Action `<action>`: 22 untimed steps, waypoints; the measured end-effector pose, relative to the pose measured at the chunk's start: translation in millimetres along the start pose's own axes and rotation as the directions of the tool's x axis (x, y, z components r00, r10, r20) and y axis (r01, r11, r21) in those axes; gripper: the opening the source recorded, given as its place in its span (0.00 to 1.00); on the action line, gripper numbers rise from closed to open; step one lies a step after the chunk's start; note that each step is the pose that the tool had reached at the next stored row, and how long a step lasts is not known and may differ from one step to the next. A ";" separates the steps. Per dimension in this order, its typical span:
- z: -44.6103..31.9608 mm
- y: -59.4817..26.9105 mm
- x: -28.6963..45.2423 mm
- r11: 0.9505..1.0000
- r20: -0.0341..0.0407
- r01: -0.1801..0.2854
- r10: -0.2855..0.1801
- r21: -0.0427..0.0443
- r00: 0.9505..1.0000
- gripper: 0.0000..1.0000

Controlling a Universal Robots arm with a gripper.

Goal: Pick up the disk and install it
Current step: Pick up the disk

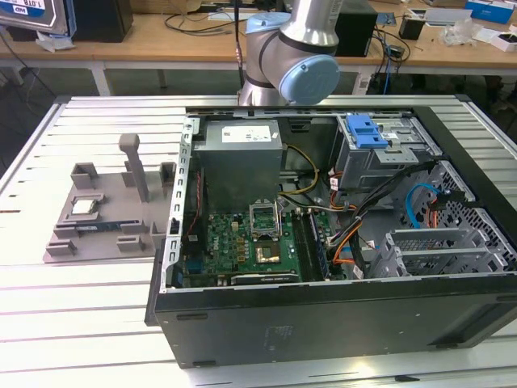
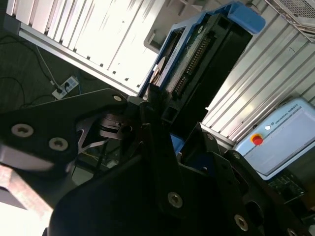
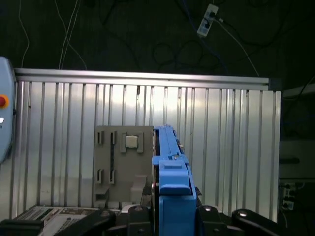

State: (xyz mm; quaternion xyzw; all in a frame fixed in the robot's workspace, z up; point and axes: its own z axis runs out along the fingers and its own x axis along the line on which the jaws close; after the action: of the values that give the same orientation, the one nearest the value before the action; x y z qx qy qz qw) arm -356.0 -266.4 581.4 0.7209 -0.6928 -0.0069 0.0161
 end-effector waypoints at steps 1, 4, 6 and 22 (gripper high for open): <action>0.0 0.0 0.1 1.000 0.000 0.000 0.000 0.000 1.000 0.37; -0.1 -0.3 0.4 1.000 0.000 0.000 0.000 0.000 1.000 0.37; -0.1 -5.0 3.8 1.000 0.001 0.000 0.000 0.000 1.000 0.37; 4.1 -39.8 54.2 1.000 0.009 0.001 -0.001 0.000 1.000 0.37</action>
State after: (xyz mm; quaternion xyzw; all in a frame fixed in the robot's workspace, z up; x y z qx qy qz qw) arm -314.2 -319.1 576.7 0.7212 -0.6926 -0.0099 0.0131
